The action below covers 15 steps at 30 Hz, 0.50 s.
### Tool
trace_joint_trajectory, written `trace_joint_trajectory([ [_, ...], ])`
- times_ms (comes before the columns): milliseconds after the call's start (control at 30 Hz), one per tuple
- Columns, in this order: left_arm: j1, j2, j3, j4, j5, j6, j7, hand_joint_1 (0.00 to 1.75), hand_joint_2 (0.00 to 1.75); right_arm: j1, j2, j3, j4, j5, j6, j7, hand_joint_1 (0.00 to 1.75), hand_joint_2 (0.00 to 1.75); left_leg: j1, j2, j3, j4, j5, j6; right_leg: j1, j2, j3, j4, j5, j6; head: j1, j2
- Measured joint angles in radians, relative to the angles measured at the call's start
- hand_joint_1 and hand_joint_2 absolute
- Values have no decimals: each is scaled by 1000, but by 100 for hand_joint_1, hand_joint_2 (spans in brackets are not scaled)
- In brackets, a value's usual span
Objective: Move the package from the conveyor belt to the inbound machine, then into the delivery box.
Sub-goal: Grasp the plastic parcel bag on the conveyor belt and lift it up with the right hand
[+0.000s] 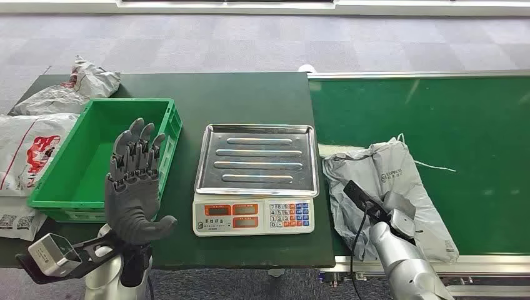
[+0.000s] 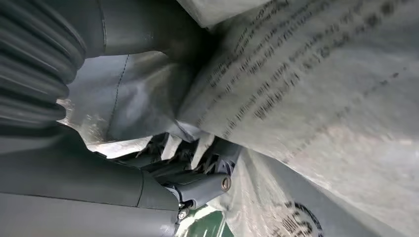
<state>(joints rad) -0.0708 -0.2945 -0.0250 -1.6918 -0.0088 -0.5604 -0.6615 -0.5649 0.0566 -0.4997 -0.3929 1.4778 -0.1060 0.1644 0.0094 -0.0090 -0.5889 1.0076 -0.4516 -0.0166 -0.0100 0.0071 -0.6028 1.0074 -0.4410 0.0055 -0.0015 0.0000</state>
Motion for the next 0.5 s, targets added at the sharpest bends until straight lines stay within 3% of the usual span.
trace_joint_trajectory([
  [333,0,0,0,0,0,0,0,0,175,-4,0,0,7,0,1,-11,175,175,0,0,0,0,0,0,0,0,0,0,0,0,0,0],
  [500,0,0,1,1,-5,4,-11,0,175,-4,2,1,11,-16,-34,-85,175,175,0,0,-1,0,0,0,0,0,0,0,0,0,0,0],
])
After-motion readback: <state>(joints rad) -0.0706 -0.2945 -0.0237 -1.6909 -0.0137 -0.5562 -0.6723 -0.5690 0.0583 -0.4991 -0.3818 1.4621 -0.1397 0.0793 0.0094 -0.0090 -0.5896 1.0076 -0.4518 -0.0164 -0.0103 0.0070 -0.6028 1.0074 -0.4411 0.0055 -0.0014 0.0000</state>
